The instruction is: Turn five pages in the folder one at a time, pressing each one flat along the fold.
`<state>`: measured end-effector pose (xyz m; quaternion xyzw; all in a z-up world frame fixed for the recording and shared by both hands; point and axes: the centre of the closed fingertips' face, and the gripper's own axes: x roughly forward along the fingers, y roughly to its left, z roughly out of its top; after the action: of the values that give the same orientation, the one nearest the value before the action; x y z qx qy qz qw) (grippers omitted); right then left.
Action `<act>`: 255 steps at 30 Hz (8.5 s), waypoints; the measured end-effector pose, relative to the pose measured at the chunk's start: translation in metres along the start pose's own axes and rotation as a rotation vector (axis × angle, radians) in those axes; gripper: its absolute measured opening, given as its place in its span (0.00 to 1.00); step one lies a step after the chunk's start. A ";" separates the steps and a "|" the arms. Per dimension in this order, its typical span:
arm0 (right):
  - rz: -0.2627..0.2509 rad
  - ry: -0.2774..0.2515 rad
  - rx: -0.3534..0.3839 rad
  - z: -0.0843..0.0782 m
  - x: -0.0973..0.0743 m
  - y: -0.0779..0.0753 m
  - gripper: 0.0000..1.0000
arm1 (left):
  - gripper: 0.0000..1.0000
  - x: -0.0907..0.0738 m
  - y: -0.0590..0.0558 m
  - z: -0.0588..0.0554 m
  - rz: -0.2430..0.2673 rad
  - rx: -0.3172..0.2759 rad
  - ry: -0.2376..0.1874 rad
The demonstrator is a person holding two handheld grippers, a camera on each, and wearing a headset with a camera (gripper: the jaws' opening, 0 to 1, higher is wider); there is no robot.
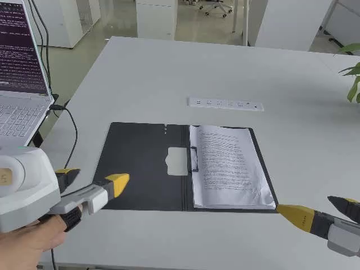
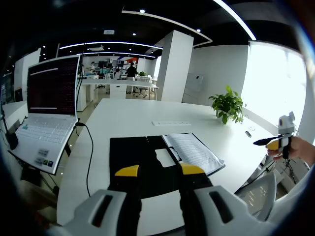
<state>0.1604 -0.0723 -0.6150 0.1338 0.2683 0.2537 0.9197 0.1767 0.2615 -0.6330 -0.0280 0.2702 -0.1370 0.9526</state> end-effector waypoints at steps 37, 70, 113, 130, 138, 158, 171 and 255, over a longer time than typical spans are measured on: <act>0.015 -0.017 0.012 -0.006 0.000 0.000 1.00 | 0.93 -0.004 -0.024 -0.012 -0.110 0.002 0.059; 0.023 -0.019 0.024 -0.006 0.007 -0.007 0.95 | 0.89 0.018 -0.036 -0.011 -0.146 0.013 0.079; 0.040 -0.015 0.104 -0.023 0.033 -0.020 0.89 | 0.80 0.165 -0.178 -0.019 -0.421 0.212 0.164; 0.040 -0.016 0.138 -0.027 0.046 -0.033 0.86 | 0.76 0.212 -0.220 -0.028 -0.448 0.276 0.147; 0.026 -0.027 0.172 -0.029 0.049 -0.042 0.84 | 0.73 0.242 -0.239 -0.035 -0.439 0.287 0.121; -0.017 -0.042 0.222 -0.038 0.050 -0.060 0.82 | 0.62 0.283 -0.243 -0.070 -0.361 0.413 0.158; -0.012 -0.047 0.253 -0.038 0.064 -0.068 0.79 | 0.50 0.284 -0.247 -0.072 -0.380 0.424 0.148; -0.134 0.017 0.466 -0.073 0.139 -0.141 0.00 | 0.13 0.290 -0.239 -0.067 -0.367 0.402 0.128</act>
<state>0.2766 -0.1074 -0.7881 0.3223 0.3354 0.1245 0.8764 0.3194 -0.0466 -0.8068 0.1217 0.2874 -0.3597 0.8793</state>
